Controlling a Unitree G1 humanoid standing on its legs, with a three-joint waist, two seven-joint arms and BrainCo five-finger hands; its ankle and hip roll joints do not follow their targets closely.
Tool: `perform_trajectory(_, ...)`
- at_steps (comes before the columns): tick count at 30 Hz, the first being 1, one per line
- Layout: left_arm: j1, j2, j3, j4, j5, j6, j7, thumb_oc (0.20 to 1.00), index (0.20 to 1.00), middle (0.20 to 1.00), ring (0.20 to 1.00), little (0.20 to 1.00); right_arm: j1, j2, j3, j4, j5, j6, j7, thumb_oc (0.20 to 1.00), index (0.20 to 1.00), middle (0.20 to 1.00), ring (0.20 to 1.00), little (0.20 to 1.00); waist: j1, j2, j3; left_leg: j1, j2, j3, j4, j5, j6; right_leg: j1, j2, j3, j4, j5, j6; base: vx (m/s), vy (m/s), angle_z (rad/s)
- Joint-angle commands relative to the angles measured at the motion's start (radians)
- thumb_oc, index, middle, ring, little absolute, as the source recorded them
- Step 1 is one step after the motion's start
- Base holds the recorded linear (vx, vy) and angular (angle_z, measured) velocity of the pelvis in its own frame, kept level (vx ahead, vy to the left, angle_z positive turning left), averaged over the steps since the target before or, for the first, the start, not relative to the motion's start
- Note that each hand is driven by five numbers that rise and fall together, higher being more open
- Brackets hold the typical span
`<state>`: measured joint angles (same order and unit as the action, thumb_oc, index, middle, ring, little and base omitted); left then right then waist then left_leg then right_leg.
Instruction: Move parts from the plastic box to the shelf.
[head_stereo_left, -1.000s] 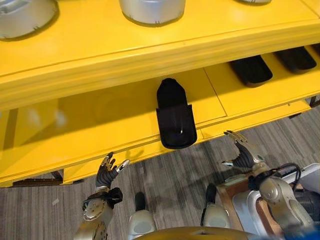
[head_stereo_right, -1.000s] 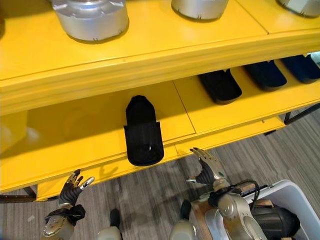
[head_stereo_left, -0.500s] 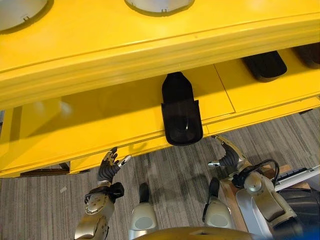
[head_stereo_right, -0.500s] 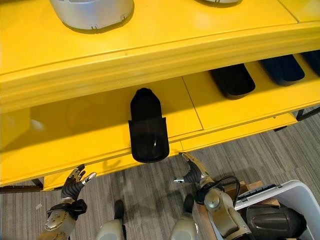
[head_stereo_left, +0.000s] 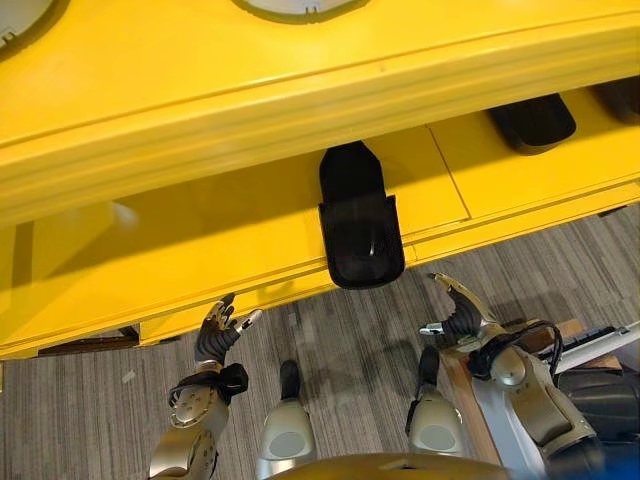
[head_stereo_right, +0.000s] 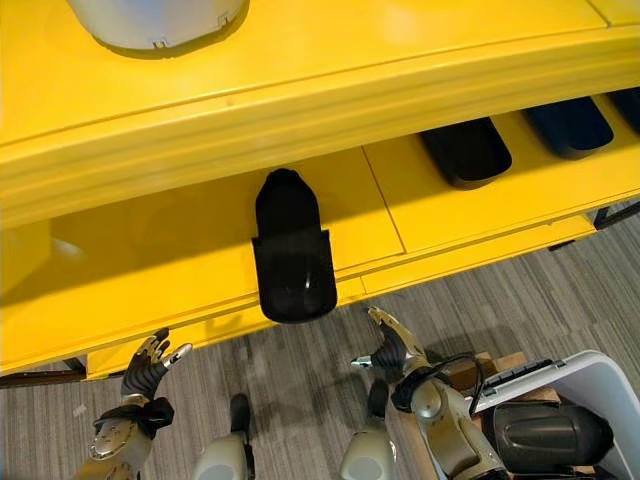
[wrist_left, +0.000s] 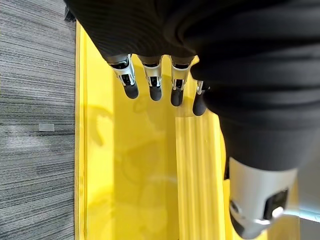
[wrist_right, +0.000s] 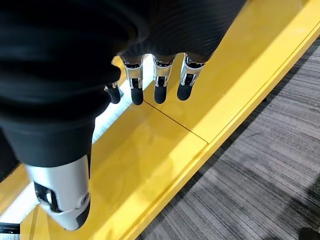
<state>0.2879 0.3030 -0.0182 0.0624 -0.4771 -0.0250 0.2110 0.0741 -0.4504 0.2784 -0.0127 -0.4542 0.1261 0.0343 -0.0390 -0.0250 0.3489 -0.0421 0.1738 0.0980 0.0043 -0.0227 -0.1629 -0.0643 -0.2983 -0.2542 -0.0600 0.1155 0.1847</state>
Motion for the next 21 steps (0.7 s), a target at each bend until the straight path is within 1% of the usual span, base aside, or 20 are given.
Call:
perform_trajectory(1, -0.025, 0.046, 0.021, -0.047, 0.047, -0.044, 0.011, 1.000, 1.000, 1.000, 1.000, 1.000, -0.049, -0.016, 0.003, -0.049, 0.029, -0.033, -0.006, 1.000, 1.000, 1.000, 1.000, 1.000, 0.005, -0.025, -0.024, -0.023, -0.031, 0.048, 0.085, -0.065, 0.066, -0.060, -0.103, 0.046, 0.151, -0.051, 0.042, -0.04, 0.019, -0.03)
perform_trajectory(11, -0.023, 0.048, 0.026, -0.041, 0.047, -0.046, 0.022, 1.000, 1.000, 1.000, 1.000, 1.000, -0.096, -0.007, 0.051, -0.035, 0.068, -0.034, 0.012, 1.000, 1.000, 1.000, 1.000, 1.000, 0.020, -0.025, -0.015, -0.053, -0.048, 0.045, 0.072, -0.052, 0.071, -0.085, -0.111, 0.042, 0.127, -0.023, 0.044, -0.01, 0.003, -0.01)
perform_trajectory(21, -0.051, 0.052, 0.014, -0.036, 0.039, -0.052, 0.038, 1.000, 1.000, 1.000, 1.000, 1.000, -0.116, -0.005, 0.068, -0.015, 0.102, -0.022, 0.000, 1.000, 1.000, 1.000, 1.000, 1.000, 0.020, -0.011, 0.020, -0.097, -0.052, 0.038, 0.113, -0.057, 0.072, -0.105, -0.120, 0.046, 0.140, -0.028, 0.039, 0.00, 0.000, 0.00)
